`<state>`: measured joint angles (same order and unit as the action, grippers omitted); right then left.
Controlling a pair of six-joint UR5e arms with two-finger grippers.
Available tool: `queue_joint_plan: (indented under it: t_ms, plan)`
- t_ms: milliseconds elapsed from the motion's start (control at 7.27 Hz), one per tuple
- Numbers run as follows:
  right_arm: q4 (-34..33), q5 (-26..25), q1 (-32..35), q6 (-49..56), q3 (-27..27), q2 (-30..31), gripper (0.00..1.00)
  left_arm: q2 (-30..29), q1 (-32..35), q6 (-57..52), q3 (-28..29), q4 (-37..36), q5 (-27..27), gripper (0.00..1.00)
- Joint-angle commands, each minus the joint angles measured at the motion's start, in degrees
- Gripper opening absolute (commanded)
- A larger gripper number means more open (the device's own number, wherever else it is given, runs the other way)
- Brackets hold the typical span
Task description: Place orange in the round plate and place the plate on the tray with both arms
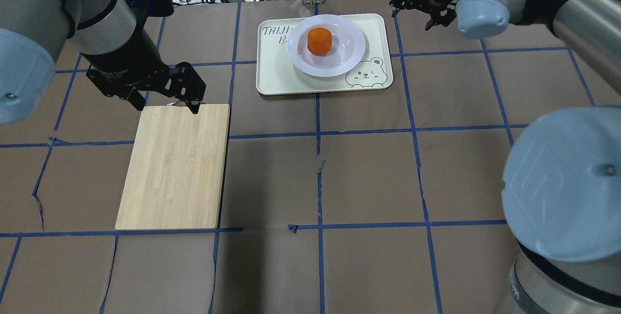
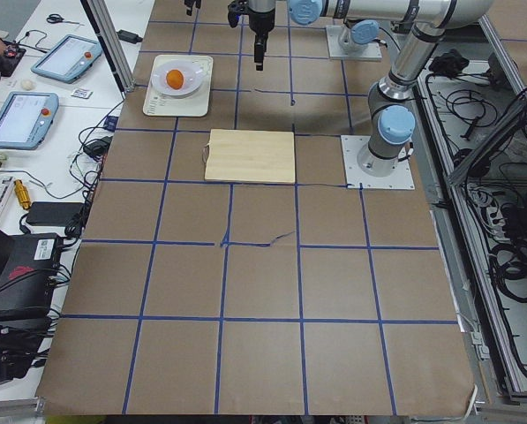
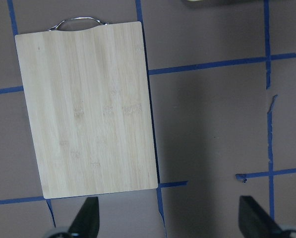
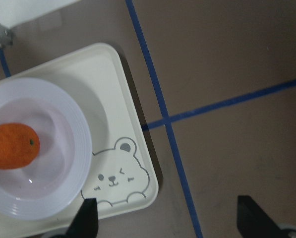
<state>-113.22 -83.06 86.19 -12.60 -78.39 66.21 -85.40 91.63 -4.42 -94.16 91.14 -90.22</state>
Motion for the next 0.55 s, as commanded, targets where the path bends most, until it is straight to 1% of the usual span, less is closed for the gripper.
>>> queue_joint_plan:
  t_ms: [0, 275, 413]
  plan:
    - [16.3, -5.77, 2.48, 7.46, -0.45, 11.26, 1.0, -0.03, 0.04, 0.11, -0.06, 0.0, 0.04, 1.0]
    - [25.9, -8.15, 6.95, 9.17, -0.89, 19.97, 1.0, -0.03, -0.05, 0.02, -0.06, 0.0, -0.05, 1.0]
    - [27.16, -9.38, 7.06, 9.34, -1.07, 21.57, 1.0, -0.03, -0.14, 0.02, 0.02, 0.0, -0.05, 1.0]
